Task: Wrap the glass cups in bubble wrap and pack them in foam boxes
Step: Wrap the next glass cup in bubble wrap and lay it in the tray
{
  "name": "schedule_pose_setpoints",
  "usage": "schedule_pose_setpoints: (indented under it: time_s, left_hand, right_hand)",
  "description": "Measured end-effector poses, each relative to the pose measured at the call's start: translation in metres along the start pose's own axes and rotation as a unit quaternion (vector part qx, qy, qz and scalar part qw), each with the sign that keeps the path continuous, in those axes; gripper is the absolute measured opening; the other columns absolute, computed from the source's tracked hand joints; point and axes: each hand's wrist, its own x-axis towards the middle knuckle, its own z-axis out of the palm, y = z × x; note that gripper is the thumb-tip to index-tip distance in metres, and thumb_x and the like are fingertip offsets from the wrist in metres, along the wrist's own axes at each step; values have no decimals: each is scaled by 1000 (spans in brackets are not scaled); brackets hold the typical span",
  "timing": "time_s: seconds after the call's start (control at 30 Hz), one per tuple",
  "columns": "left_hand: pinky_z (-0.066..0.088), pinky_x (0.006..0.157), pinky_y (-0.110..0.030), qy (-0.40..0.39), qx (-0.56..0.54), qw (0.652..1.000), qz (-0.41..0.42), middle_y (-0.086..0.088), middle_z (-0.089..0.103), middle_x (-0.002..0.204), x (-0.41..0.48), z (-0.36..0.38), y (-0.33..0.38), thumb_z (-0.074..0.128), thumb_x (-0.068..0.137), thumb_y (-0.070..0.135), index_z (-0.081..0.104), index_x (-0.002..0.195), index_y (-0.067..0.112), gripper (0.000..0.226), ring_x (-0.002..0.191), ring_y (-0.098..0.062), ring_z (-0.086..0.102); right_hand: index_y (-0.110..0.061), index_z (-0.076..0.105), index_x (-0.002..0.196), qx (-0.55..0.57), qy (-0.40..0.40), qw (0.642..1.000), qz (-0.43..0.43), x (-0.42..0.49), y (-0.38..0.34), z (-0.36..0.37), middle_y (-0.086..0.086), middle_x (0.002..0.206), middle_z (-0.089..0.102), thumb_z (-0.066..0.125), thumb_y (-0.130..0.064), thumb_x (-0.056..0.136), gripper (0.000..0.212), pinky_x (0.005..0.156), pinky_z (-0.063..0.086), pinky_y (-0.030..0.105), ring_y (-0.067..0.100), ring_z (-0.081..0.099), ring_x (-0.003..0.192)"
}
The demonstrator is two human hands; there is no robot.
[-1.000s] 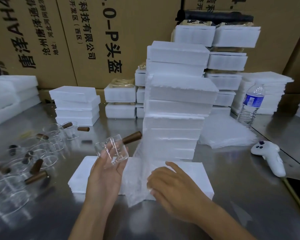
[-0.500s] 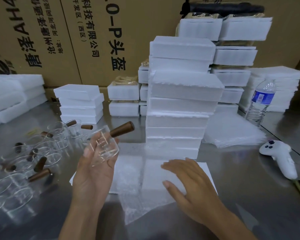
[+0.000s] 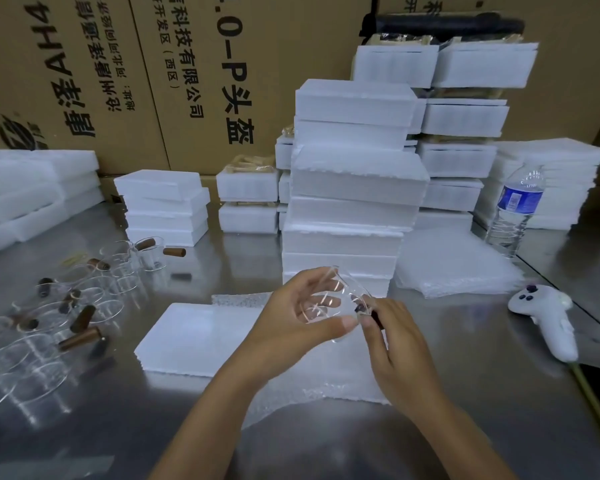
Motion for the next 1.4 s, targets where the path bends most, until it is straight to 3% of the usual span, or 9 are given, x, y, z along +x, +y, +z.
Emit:
schedule_pose_setpoints:
  time_s: [0.07,0.27,0.4,0.5,0.63,0.8,1.07,1.17,1.4]
  left_hand:
    - [52,86,-23,-1,9,1000,-3,12,64,117,3,3,0,80,70,21,54,124,30,61,102,-2,63]
    - [46,85,-12,39,121,991,-48,24,53,119,4,9,-12,68,59,56,38,128,40,78,109,5,53]
    - [40,78,-14,89,355,930,-24,17,50,109,1,18,-32,60,84,53,46,129,33,50,97,-1,50]
    - [41,88,-24,95,482,871,-6,6,54,117,7,26,-43,45,95,48,51,130,27,41,110,-11,49]
    - [40,89,-27,87,539,837,-35,2,57,124,16,32,-50,38,98,50,54,130,23,45,116,-17,50]
    - [40,78,-29,93,561,821,-57,0,66,114,24,31,-51,39,96,54,53,127,26,45,108,-21,58]
    - [41,63,-27,138,444,882,-71,11,58,70,26,26,-45,58,91,42,61,88,34,9,79,-13,57]
    - [37,52,-22,165,345,922,-59,10,52,55,22,21,-43,64,87,35,59,74,33,14,59,-6,52]
    - [44,59,-9,180,119,976,-10,4,60,53,9,4,-25,67,86,15,64,77,21,12,57,-3,58]
  right_hand:
    - [-15,63,100,-3,-16,1000,10,2,4,-4,-21,95,53,41,-24,94,25,80,40,22,4,48,91]
    - [-12,70,101,-17,34,995,91,7,12,-13,-12,90,49,57,-12,91,16,76,37,10,11,51,89]
    - [-16,70,104,60,91,978,178,10,14,-17,-9,87,49,57,-16,91,18,69,33,-1,-1,52,81]
    - [-25,69,99,127,99,964,213,11,15,-19,0,89,53,58,-16,91,16,67,35,-1,-9,50,76]
    - [-42,60,84,178,96,951,232,14,14,-19,0,94,57,58,-15,91,28,64,36,-1,-13,52,74]
    - [-44,60,81,193,92,951,223,14,15,-17,-3,92,58,57,-15,92,32,67,37,0,-13,54,74]
    - [-41,63,86,216,66,948,224,14,19,-17,-10,97,61,56,-19,92,24,77,41,14,-4,57,85]
    - [-38,66,87,222,51,949,217,14,18,-18,-6,95,63,55,-18,93,23,77,42,19,6,58,86]
    - [-39,64,86,197,25,957,209,15,18,-18,-3,95,61,54,-16,94,26,70,38,5,1,56,85]
